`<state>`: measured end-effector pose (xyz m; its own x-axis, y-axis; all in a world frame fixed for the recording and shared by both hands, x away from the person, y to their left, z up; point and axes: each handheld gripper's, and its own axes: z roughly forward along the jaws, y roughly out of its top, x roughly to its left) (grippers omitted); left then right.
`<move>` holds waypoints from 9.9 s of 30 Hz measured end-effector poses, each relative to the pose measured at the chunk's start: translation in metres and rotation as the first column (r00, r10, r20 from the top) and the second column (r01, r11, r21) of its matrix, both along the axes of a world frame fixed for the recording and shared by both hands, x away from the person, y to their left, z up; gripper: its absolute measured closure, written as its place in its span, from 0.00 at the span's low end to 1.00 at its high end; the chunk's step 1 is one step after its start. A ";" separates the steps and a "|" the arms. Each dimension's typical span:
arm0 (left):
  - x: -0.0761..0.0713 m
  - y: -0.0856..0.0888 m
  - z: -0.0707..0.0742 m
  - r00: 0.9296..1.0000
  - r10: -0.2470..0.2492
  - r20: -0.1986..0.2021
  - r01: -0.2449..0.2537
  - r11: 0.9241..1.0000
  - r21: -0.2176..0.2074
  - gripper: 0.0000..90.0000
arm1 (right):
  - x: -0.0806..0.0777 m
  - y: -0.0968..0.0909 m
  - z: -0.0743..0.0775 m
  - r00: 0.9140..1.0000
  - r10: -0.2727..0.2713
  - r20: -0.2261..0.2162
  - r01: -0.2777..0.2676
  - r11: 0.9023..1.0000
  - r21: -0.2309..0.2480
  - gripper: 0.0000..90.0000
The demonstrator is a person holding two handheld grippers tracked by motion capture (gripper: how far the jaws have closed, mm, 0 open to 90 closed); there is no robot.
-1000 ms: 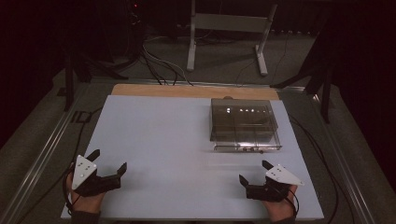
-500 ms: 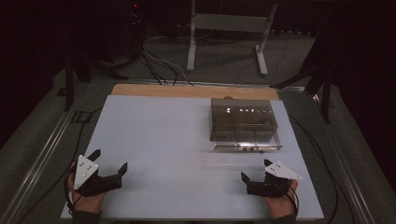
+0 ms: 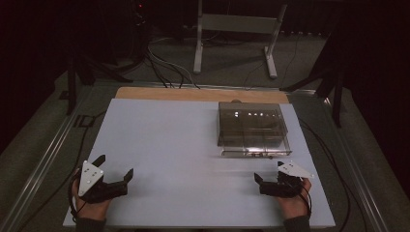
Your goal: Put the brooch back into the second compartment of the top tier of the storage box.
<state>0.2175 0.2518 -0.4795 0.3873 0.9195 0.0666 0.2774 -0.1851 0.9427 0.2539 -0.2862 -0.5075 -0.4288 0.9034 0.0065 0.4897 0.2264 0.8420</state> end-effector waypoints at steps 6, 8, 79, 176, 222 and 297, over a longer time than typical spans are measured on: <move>0.000 -0.001 0.000 1.000 -0.004 0.003 0.004 1.000 0.004 0.00 | 0.011 -0.004 -0.004 0.999 -0.031 -0.021 0.031 0.999 -0.008 0.00; 0.000 -0.002 0.000 1.000 -0.004 0.003 0.004 1.000 0.006 0.00 | 0.016 -0.005 -0.006 0.998 -0.049 -0.028 0.048 0.999 -0.017 0.00; 0.001 -0.002 -0.001 1.000 -0.008 -0.003 0.008 1.000 0.001 0.00 | 0.056 -0.016 -0.017 0.956 -0.258 -0.144 0.251 0.966 -0.062 0.90; 0.001 -0.001 -0.002 1.000 -0.003 -0.006 0.003 1.000 0.000 0.00 | 0.030 0.005 0.078 0.991 -0.120 -0.052 0.122 0.992 0.033 0.90; 0.001 -0.001 -0.003 1.000 -0.005 -0.010 0.006 1.000 0.003 0.00 | 0.061 0.024 0.080 0.992 -0.115 -0.046 0.118 0.991 0.061 0.90; 0.003 -0.002 -0.005 1.000 -0.012 -0.014 0.012 1.000 0.002 0.00 | 0.088 0.043 0.056 0.983 -0.086 -0.160 0.090 0.996 0.015 0.54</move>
